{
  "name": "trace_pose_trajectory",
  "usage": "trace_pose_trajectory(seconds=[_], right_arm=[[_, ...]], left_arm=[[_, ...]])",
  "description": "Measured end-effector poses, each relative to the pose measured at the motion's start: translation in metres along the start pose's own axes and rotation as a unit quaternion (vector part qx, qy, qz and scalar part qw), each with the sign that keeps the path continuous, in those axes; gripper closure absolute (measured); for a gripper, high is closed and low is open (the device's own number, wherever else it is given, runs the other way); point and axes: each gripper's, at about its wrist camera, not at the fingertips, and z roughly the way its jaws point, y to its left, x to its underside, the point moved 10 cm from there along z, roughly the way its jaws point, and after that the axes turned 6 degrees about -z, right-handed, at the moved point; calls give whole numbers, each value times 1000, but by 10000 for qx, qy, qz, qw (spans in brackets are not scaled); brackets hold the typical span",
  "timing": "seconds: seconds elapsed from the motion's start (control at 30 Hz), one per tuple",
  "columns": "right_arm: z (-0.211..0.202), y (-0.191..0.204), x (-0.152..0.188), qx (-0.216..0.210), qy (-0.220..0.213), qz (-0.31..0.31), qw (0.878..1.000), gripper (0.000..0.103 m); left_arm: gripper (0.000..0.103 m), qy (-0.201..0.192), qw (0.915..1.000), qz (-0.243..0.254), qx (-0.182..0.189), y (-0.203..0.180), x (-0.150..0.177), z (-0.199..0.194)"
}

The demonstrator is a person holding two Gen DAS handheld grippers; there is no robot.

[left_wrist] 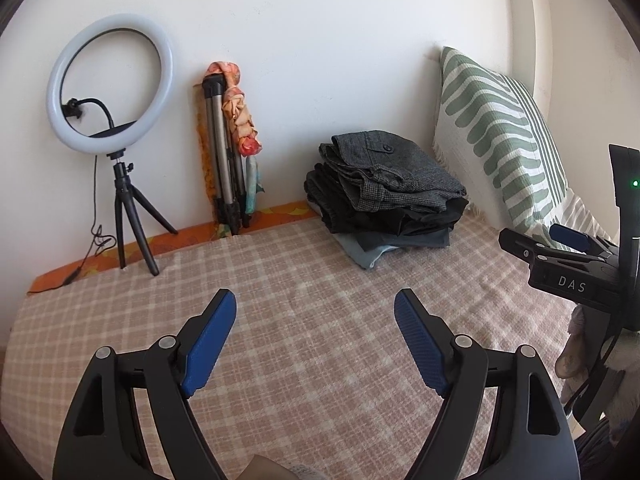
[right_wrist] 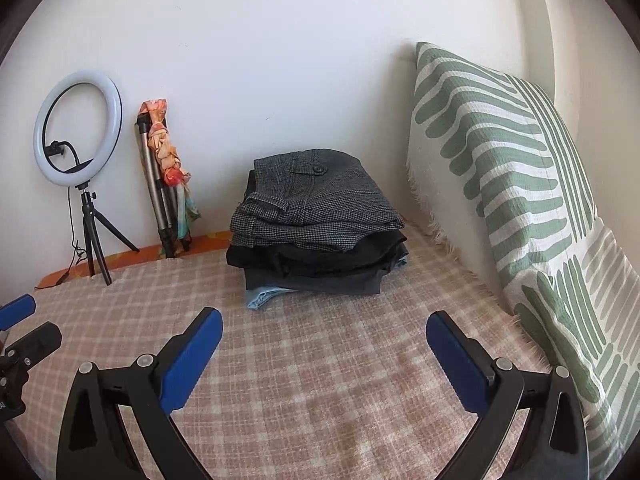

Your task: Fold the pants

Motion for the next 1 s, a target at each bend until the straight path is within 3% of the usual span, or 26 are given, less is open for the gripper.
trace_pose_trajectory(seconds=[0.57, 1.0], right_arm=[[-13, 9, -5, 53, -197, 13, 9998, 0], [-13, 8, -5, 83, -202, 27, 9998, 0]], left_arm=[[19, 1, 9997, -118, -230, 18, 12, -16], [19, -43, 9997, -147, -199, 17, 9, -19]])
